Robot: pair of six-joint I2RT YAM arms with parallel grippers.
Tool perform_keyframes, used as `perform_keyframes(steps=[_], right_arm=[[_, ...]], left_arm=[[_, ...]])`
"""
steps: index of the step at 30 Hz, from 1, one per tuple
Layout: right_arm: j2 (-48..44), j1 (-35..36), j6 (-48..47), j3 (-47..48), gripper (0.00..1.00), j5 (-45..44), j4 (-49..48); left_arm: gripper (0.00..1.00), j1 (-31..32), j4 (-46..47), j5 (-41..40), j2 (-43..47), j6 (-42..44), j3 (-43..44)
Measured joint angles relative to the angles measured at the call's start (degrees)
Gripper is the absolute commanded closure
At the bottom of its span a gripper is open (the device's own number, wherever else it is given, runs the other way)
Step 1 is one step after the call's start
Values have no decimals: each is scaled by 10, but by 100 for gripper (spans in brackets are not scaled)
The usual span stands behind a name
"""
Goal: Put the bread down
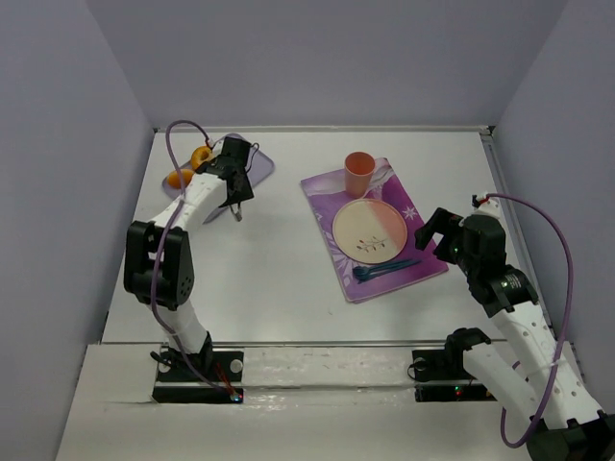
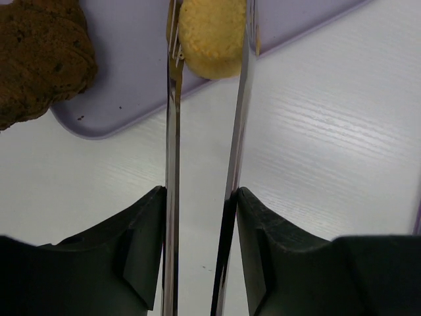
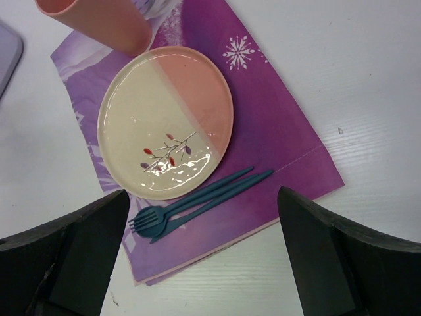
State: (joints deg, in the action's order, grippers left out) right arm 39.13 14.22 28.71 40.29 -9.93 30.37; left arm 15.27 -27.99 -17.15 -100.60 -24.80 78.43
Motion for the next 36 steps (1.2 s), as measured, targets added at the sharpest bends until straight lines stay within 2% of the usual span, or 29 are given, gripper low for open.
perform_keyframes(steps=[4,8,11,14,21,25,30,32,36], right_arm=[[0,0,0,0,0,0,0],[-1,0,0,0,0,0,0],[-1,0,0,0,0,0,0],[-2,0,0,0,0,0,0],[-10,0,0,0,0,0,0],[-10,0,0,0,0,0,0],[-10,0,0,-4,0,-1,-4],[-10,0,0,-8,0,-1,-5],[-10,0,0,-10,0,-2,-5]], left_arm=[[63,2,7,12,77,-17,-43],[65,33,8,15,212,-35,-91],[65,114,25,18,272,-42,-94],[65,193,42,30,283,-48,-94],[64,333,66,50,203,-57,-94],[56,395,76,69,136,-55,-78],[49,428,80,86,51,-49,-32],[39,431,76,86,21,-46,-10],[33,432,70,79,-10,-40,13]])
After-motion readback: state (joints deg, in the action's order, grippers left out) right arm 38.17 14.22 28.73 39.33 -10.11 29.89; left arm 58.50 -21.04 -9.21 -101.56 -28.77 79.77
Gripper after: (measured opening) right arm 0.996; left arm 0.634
